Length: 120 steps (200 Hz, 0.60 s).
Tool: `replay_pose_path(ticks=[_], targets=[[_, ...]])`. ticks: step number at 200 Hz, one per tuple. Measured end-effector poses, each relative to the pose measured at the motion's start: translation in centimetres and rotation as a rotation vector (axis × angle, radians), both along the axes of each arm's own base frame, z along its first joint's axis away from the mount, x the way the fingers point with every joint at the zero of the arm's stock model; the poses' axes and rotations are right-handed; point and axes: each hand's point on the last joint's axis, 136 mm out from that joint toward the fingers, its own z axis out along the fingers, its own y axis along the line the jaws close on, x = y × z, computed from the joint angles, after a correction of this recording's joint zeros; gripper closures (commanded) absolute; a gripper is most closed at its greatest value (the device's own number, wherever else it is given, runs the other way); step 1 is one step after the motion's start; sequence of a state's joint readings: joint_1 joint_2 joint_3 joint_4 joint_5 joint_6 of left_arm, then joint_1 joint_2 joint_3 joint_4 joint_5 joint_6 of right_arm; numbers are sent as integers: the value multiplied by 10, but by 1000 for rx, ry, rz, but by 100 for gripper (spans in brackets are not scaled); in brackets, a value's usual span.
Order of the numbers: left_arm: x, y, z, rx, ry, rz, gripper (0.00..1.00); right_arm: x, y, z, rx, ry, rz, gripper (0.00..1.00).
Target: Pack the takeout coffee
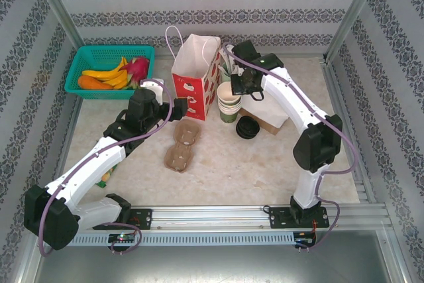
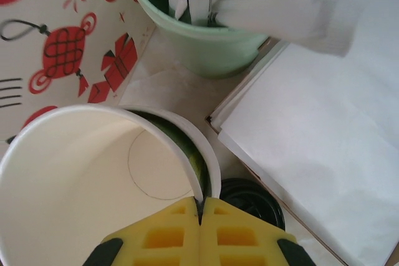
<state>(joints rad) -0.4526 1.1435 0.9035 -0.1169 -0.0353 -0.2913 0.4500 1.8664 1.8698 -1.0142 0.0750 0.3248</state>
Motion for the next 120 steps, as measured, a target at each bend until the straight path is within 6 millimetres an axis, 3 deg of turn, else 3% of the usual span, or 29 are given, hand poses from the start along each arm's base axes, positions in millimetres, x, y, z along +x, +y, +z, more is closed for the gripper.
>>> replay_pose_path(ticks=[65,89,120], targets=[[1,4,-1,10,-1,25,1,-4,-2,42,46,-118,-2,100],[1,4,0,1,5,28,1,-12,-1,56,47,-174,4,100],[1,0,5,-29,5,13,1,-29,-5,87,71,-279,4,100]])
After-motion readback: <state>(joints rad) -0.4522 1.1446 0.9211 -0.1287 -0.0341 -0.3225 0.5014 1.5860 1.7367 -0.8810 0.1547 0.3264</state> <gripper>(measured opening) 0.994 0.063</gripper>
